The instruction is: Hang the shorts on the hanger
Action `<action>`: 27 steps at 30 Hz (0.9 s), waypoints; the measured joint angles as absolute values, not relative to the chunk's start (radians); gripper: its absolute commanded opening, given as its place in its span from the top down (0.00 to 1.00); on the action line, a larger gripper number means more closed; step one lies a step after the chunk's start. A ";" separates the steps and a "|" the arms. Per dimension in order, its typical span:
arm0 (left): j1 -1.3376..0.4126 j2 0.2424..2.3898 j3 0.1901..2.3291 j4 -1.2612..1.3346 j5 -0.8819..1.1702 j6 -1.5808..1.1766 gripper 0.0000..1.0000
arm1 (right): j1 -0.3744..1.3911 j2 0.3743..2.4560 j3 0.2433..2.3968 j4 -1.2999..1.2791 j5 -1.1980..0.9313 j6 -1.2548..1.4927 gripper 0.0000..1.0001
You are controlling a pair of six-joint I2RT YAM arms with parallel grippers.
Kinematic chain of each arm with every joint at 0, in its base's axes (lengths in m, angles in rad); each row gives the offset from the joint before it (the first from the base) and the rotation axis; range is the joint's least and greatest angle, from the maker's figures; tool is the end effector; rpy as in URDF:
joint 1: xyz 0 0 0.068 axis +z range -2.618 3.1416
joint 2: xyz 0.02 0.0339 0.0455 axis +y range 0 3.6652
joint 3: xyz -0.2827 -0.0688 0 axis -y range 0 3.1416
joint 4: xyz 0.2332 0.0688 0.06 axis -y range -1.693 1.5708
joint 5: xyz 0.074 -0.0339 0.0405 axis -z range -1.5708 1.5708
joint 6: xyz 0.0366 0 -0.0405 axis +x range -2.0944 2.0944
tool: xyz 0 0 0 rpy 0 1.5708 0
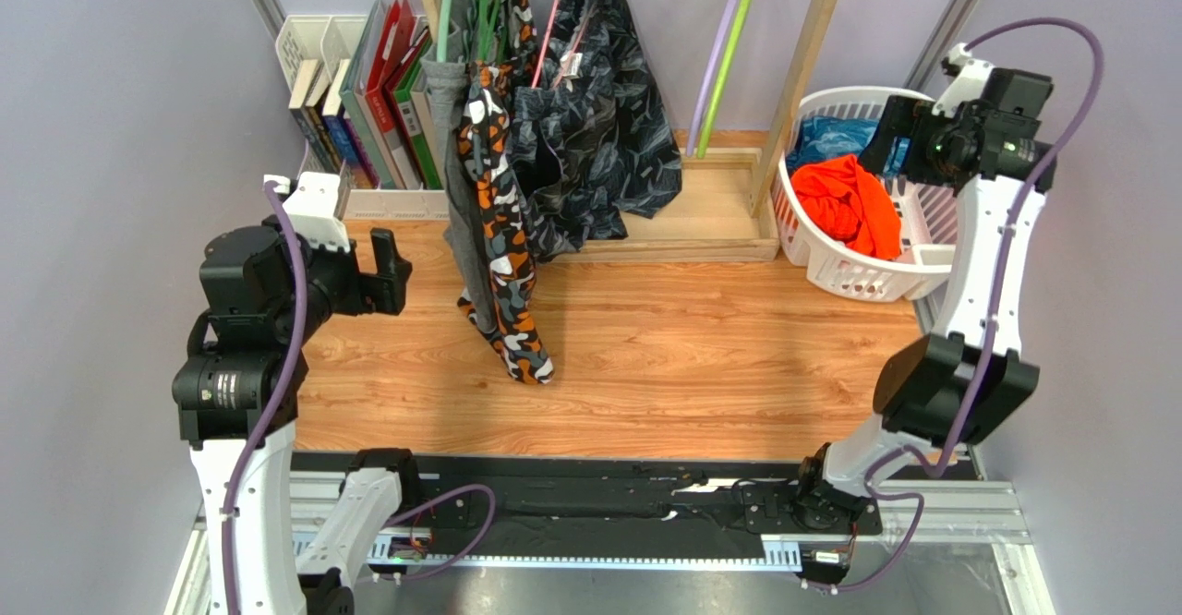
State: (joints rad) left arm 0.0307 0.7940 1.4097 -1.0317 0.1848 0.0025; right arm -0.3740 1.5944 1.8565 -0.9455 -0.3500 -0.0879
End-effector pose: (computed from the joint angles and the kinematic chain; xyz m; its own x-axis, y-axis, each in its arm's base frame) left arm 0.0783 -0.0043 0.4543 -0.4036 -0.0099 -0.9149 0.1388 0.9877 -0.0720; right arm 0.3028 -0.1054 0.4461 -0.5939 0.1445 -0.7914 0.0437 0.9881 0.1476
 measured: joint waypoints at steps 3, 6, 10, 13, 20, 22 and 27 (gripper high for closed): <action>0.031 0.812 1.404 -1.008 0.206 -0.003 0.01 | -0.371 1.697 1.861 -0.944 -0.327 -0.119 0.00; 0.031 0.847 1.398 -0.994 0.215 -0.003 0.01 | -0.369 1.816 1.885 -0.939 -0.289 -0.140 0.00; 0.031 0.893 1.383 -0.983 0.220 -0.002 0.01 | -0.370 1.968 1.924 -0.910 -0.248 -0.150 0.00; 0.031 0.922 1.363 -0.981 0.220 -0.002 0.01 | -0.370 2.070 1.969 -0.888 -0.237 -0.147 0.00; 0.031 0.952 1.282 -0.986 0.200 0.054 0.01 | -0.355 2.288 2.124 -0.827 -0.265 -0.101 0.00; 0.031 0.963 1.275 -0.991 0.191 0.072 0.01 | -0.345 2.318 2.134 -0.812 -0.287 -0.090 0.00; 0.031 0.979 1.257 -0.994 0.166 0.098 0.01 | -0.323 2.363 2.135 -0.796 -0.342 -0.059 0.13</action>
